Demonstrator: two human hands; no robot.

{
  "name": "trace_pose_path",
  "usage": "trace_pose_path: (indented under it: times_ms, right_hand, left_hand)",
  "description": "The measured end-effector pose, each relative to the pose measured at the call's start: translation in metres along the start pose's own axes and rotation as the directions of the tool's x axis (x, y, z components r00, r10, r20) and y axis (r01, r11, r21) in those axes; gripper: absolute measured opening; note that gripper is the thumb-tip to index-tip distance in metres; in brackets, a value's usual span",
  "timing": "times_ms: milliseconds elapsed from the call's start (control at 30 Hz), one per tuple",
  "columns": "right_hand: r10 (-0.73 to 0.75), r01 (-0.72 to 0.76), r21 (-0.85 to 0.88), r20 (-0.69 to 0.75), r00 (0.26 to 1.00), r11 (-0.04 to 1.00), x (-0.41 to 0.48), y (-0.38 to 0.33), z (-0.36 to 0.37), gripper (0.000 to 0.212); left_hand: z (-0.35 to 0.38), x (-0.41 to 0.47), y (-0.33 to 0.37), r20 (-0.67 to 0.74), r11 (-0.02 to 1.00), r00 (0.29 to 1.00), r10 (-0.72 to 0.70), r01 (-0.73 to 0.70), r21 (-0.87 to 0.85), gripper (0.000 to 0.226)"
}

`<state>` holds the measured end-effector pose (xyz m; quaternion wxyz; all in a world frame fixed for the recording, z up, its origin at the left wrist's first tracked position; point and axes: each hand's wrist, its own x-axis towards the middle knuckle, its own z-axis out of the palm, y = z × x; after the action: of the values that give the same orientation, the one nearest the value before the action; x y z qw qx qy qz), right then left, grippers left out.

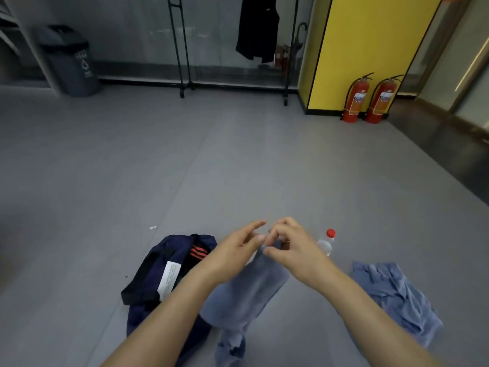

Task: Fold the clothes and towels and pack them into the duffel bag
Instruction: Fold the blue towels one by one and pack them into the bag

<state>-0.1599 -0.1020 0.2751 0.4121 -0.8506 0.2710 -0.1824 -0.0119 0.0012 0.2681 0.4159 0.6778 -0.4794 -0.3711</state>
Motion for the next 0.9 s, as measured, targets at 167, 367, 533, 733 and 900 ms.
trace_pose_path:
  times_ms: [167, 367, 533, 733, 900]
  right_hand:
    - [-0.011, 0.011, -0.01, -0.005, 1.0, 1.0, 0.01, -0.019, 0.008, 0.02]
    - [-0.079, 0.078, -0.071, -0.009, 0.997, 0.994, 0.002, -0.044, -0.003, 0.03]
    - [-0.003, 0.002, -0.011, -0.085, 0.996, 1.0, -0.012, -0.011, -0.018, 0.037]
    - [0.175, -0.165, 0.083, -0.134, 0.975, 0.983, -0.012, 0.04, -0.044, 0.028]
    - [0.16, -0.16, 0.267, 0.021, 0.987, 0.95, -0.002, 0.029, -0.038, 0.05]
  left_hand:
    - [-0.026, -0.004, -0.007, 0.093, 0.99, 0.996, -0.001, 0.014, -0.137, 0.031]
    - [-0.025, -0.007, 0.001, 0.228, 0.921, 0.974, -0.009, 0.097, -0.378, 0.037]
    - [-0.011, 0.006, 0.02, 0.05, 0.933, 0.998, 0.046, -0.025, -0.36, 0.021]
    - [-0.01, 0.02, 0.024, -0.172, 0.937, 0.984, 0.047, -0.103, -0.333, 0.021]
    - [-0.006, 0.021, 0.03, -0.075, 0.95, 0.996, 0.053, -0.074, -0.304, 0.026]
